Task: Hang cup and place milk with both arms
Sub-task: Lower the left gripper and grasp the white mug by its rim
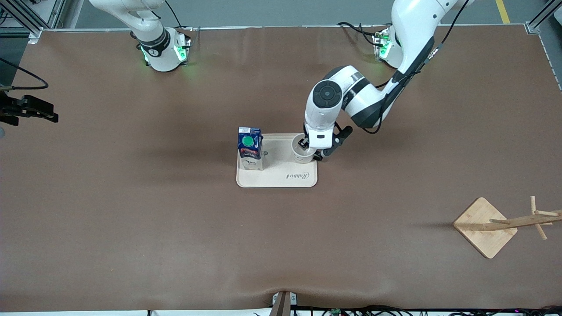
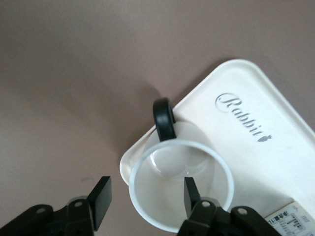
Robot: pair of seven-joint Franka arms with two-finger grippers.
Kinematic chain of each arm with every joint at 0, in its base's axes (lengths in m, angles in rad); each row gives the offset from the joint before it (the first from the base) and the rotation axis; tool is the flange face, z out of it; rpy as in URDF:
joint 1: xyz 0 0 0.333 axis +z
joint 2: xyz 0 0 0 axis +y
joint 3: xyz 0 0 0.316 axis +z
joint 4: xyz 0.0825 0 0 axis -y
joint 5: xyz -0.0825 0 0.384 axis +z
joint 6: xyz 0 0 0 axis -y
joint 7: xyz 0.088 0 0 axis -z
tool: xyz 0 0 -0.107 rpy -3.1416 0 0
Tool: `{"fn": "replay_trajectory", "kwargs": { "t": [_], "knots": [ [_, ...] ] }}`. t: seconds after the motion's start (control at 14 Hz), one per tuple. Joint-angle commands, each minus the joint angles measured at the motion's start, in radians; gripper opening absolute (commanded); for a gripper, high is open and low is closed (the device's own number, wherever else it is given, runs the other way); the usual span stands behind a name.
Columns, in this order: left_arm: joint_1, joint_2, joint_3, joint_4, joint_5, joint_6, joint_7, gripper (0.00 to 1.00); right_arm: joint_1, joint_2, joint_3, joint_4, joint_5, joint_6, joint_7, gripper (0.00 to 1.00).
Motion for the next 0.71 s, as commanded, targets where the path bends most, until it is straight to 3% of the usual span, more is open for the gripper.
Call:
{"fn": "replay_trajectory", "kwargs": {
  "t": [0.0, 0.21, 0.29, 0.43, 0.64],
  "knots": [
    [-0.019, 0.021, -0.004, 0.011, 0.022, 0.003, -0.089, 0.64, -0.010, 0.025, 0.009, 0.011, -0.011, -0.011, -0.002, 1.00],
    [-0.027, 0.054, -0.002, 0.012, 0.022, 0.004, -0.116, 0.58, -0.010, 0.036, 0.009, 0.008, -0.011, -0.012, -0.002, 1.00],
    [-0.027, 0.058, -0.002, 0.014, 0.022, 0.004, -0.116, 0.53, -0.010, 0.043, 0.009, 0.006, -0.011, -0.014, -0.003, 1.00],
    [-0.025, 0.065, -0.001, 0.022, 0.022, 0.004, -0.117, 0.31, -0.010, 0.050, 0.009, 0.006, -0.002, -0.012, 0.007, 1.00],
    [-0.019, 0.082, 0.003, 0.052, 0.022, 0.004, -0.117, 0.19, 0.014, 0.050, 0.012, 0.012, 0.010, -0.003, 0.012, 1.00]
  ]
}}
